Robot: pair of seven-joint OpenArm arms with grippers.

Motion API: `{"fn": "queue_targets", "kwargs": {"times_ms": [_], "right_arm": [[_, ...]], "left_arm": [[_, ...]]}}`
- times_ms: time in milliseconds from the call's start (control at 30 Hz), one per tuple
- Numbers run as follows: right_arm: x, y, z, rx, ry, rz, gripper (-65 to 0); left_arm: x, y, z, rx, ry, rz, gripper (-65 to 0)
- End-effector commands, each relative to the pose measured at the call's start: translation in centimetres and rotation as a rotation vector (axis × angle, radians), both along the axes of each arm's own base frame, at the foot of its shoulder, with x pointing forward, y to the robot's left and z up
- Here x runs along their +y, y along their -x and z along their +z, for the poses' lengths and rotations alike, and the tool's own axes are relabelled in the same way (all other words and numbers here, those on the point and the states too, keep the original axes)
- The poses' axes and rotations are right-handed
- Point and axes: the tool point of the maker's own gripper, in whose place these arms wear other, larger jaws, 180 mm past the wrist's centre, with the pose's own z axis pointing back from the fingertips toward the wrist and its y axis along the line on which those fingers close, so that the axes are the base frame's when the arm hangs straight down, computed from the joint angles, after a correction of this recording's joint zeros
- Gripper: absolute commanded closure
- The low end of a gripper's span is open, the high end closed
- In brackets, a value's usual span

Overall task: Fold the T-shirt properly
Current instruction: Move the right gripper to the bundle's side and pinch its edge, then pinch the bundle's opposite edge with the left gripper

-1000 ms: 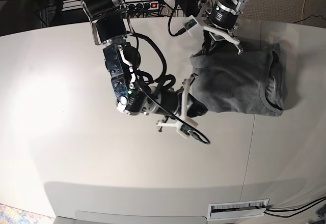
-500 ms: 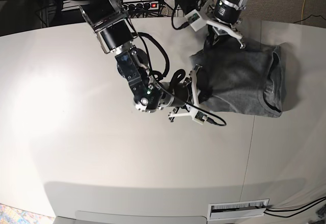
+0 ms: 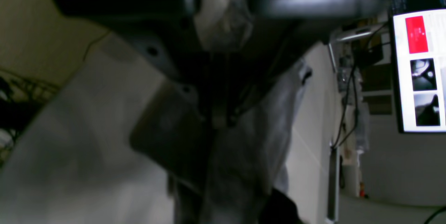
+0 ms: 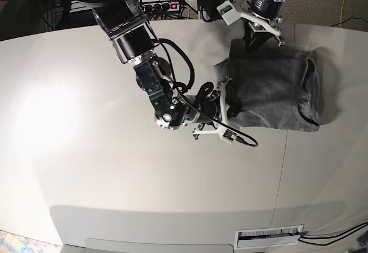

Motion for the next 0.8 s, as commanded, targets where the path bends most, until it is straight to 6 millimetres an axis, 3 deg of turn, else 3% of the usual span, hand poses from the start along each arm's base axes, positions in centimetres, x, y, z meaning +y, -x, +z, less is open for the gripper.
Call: {"fn": "queue_targets", "kwargs": {"times_ms": [0,133,467,767], "right_arm": [[1.0,-1.0,2.0,-0.044,-0.047,0.003,0.0],[1.0,-1.1,2.0,-0.045,-0.045,0.004,0.0],[1.3,-0.7,2.2,-0.016,-0.072,0.006,0.0],[1.5,-0.2,2.2,0.022,-0.082,0.012,0.0]], "left_arm": [[-0.6,-0.4,1.3,-0.043,0.035,-0.006,-2.6],[-1.5,-0.5,1.5,-0.047,0.067,0.000,-18.6],[-2.8,-0.6,2.2,-0.073,0.112,-0.020,-19.4],[-3.3,-2.6,2.9,-0.088,0.177,0.007,-19.4]]}}
